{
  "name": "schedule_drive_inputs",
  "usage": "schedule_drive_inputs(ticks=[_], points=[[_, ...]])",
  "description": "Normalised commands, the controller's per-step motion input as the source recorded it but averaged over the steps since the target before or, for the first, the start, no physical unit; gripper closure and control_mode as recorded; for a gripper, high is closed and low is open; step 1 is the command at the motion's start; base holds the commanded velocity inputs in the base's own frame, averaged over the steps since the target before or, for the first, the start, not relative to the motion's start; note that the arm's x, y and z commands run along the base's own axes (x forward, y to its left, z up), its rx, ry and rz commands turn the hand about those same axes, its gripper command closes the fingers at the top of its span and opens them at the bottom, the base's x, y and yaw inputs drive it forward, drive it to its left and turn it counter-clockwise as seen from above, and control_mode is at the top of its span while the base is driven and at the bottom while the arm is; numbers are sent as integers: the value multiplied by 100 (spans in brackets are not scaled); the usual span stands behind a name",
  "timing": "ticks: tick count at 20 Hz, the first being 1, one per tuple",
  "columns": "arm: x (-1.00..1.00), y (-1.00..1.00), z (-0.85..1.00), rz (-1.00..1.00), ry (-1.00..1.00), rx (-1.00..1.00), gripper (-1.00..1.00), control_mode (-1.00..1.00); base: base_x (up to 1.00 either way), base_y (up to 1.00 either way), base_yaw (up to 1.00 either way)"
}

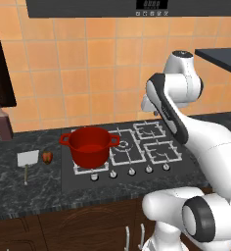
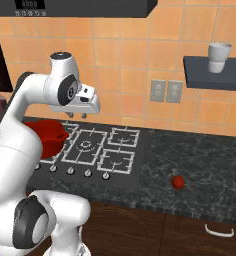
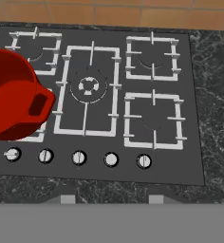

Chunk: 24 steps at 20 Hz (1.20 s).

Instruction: Put the bell pepper and bell pepper in the pot. Retrieve the spatula and lightly stir the vegetables in the pot.

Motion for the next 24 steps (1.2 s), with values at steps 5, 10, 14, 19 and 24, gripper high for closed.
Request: schedule_drive_inputs(ticks=[5, 10, 14, 19, 24], points=[[-4, -16, -28, -2, 1, -8, -100, -100, 0, 0, 0], [-41, -100, -67, 7, 0, -7, -100, -100, 0, 0, 0], [-25, -100, -75, 9, 9, -12, -100, -100, 0, 0, 0], [-3, -100, -62, 3, 15, -9, -100, -100, 0, 0, 0], [1, -100, -57, -1, 6, -1, -100, -100, 0, 0, 0]])
